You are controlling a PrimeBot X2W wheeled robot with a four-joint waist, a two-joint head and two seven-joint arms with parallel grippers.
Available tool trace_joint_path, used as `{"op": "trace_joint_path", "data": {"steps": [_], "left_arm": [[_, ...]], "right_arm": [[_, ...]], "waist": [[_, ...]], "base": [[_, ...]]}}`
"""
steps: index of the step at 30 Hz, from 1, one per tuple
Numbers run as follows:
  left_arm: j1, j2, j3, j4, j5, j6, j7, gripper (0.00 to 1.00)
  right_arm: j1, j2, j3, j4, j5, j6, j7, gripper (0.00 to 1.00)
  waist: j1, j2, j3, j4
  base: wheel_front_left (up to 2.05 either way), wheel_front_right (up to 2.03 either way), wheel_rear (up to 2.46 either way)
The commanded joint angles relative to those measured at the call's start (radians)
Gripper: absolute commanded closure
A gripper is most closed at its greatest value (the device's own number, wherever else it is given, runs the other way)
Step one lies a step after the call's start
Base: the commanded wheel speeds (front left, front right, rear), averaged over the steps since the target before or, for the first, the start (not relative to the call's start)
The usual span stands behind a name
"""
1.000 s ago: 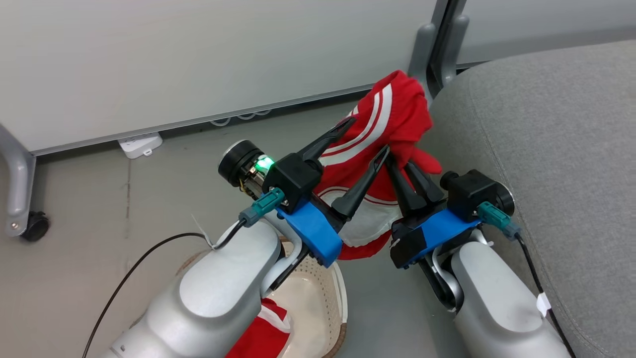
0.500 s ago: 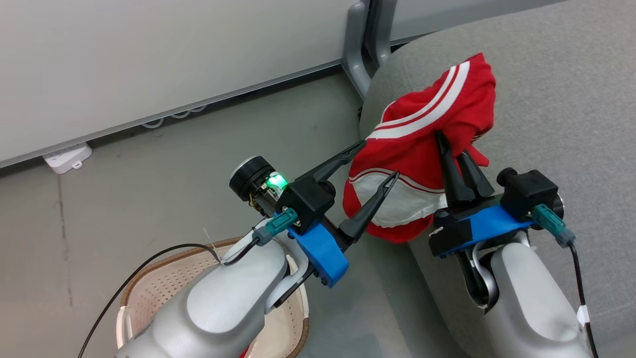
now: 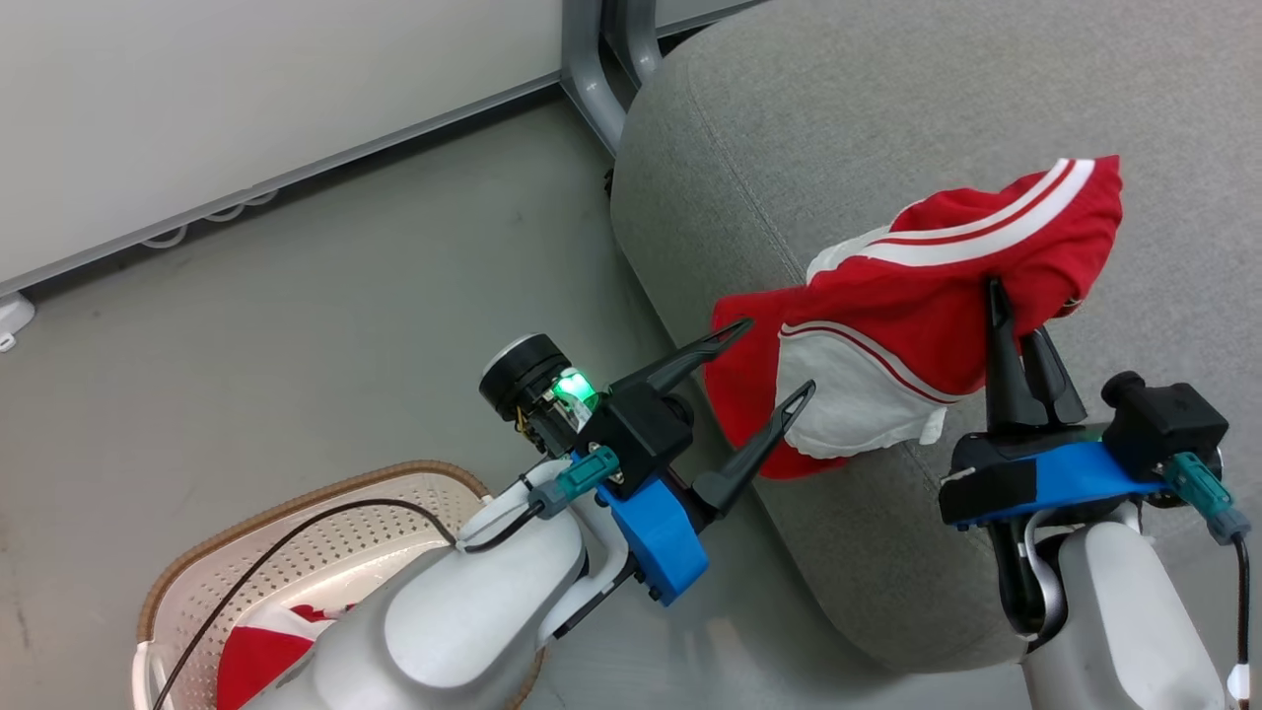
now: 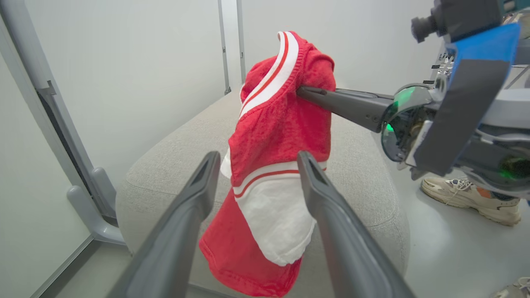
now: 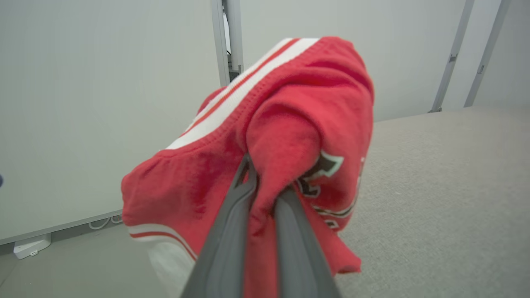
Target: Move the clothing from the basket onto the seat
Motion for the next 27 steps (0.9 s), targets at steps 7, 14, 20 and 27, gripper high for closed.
{"op": "trace_joint_path", "data": {"steps": [7, 14, 20, 27], "left_arm": [[0.006, 0.012, -0.019, -0.006, 0.007, -0.006, 0.007, 0.0], [-0.01, 0.015, -0.02, -0.009, 0.003, -0.002, 0.005, 0.0], [-0.028, 0.028, -0.015, -0.023, 0.005, 0.001, 0.009, 0.0], [-0.081, 0.058, -0.015, -0.063, 0.025, -0.003, 0.036, 0.0]], "right_arm": [[0.032, 0.001, -0.035, -0.024, 0.012, -0.001, 0.0, 1.0], [0.005, 0.0, -0.043, -0.046, 0.035, -0.001, -0.001, 1.0], [-0.115, 0.0, -0.098, -0.089, 0.002, -0.001, -0.001, 1.0], [-0.334, -0.057, -0.164, -0.128, -0.056, -0.001, -0.001, 1.0]], "waist": [[-0.0001, 0.0, 0.035, -0.038], [-0.0001, 0.0, 0.054, -0.041], [-0.0001, 0.0, 0.092, -0.035], [-0.0001, 0.0, 0.204, -0.007]], "base": [[0.0, 0.0, 0.0], [0.0, 0.0, 0.0], [0.0, 0.0, 0.0], [0.0, 0.0, 0.0]]}}
